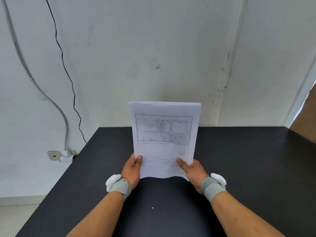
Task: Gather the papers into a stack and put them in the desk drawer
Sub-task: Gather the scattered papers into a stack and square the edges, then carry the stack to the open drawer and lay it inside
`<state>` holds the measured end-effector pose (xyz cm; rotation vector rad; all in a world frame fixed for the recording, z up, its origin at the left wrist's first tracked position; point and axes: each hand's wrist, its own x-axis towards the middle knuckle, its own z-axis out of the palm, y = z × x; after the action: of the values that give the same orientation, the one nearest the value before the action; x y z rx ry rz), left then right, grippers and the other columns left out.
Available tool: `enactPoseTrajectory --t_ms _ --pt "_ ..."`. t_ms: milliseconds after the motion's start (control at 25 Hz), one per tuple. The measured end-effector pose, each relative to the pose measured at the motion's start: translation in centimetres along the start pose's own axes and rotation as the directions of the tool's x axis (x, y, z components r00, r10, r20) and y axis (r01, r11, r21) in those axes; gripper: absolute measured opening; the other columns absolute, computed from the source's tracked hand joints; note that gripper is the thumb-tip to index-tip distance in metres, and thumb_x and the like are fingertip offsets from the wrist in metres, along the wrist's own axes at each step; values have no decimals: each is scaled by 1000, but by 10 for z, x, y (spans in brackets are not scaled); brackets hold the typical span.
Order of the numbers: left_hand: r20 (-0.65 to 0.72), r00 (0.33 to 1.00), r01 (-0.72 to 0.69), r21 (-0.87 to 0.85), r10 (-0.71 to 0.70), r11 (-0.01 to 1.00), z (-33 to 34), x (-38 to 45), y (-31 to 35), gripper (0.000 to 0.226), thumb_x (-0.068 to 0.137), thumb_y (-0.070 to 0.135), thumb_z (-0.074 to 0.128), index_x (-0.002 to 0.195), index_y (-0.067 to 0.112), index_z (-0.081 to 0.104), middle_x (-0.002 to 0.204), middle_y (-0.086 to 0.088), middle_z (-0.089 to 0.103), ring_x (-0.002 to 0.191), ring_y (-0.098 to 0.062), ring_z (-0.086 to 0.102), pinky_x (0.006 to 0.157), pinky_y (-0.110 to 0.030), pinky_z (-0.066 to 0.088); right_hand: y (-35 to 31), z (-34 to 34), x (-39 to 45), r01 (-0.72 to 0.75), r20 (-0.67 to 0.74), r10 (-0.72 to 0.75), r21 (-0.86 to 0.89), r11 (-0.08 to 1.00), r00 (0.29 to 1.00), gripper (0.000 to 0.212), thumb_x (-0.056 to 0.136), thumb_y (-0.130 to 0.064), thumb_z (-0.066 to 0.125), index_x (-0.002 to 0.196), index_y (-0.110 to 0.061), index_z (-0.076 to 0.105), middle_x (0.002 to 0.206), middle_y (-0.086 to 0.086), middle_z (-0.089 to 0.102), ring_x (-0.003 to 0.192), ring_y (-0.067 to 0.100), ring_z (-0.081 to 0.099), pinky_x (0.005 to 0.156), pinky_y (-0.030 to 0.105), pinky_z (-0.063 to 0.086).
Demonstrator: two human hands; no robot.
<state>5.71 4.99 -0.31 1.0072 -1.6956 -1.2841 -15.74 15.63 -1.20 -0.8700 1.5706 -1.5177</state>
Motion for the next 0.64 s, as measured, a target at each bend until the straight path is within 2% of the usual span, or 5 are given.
enactPoseTrajectory --t_ms 120,200,320,480,640 --pt "-73 997 -4 90 11 996 5 -5 7 30 104 33 40 128 27 57 111 12 66 103 -13 63 91 -27 46 0 2 -1 5 -46 -9 -97 995 999 32 97 -32 62 124 -14 68 115 3 75 101 18 70 93 32 54" --pt "-112 994 10 142 6 990 9 -6 14 25 104 30 39 116 21 60 99 12 65 95 -16 63 80 -22 45 -10 4 -5 2 -105 -14 -121 993 994 23 98 -29 61 114 -15 70 105 6 77 80 18 72 69 31 57" --pt "-113 994 23 224 2 974 13 -7 25 25 104 28 37 103 15 58 91 7 62 79 -10 60 65 -18 40 -21 2 -13 -34 -166 11 -141 989 986 21 99 -31 58 109 -16 69 91 6 75 58 19 60 39 25 44" --pt "-73 997 4 317 20 948 19 -6 34 23 104 29 38 99 16 56 98 0 62 84 -20 56 78 -27 38 -28 -6 -32 -52 -212 28 -104 993 977 26 99 -33 58 113 -13 68 97 5 74 62 18 57 35 22 39" --pt "20 998 -56 368 52 928 41 -17 44 22 103 29 38 98 16 56 101 -2 62 87 -22 55 79 -28 36 -31 -28 -67 -72 -285 58 -41 997 957 26 99 -32 57 115 -14 67 100 5 74 68 19 60 35 22 38"
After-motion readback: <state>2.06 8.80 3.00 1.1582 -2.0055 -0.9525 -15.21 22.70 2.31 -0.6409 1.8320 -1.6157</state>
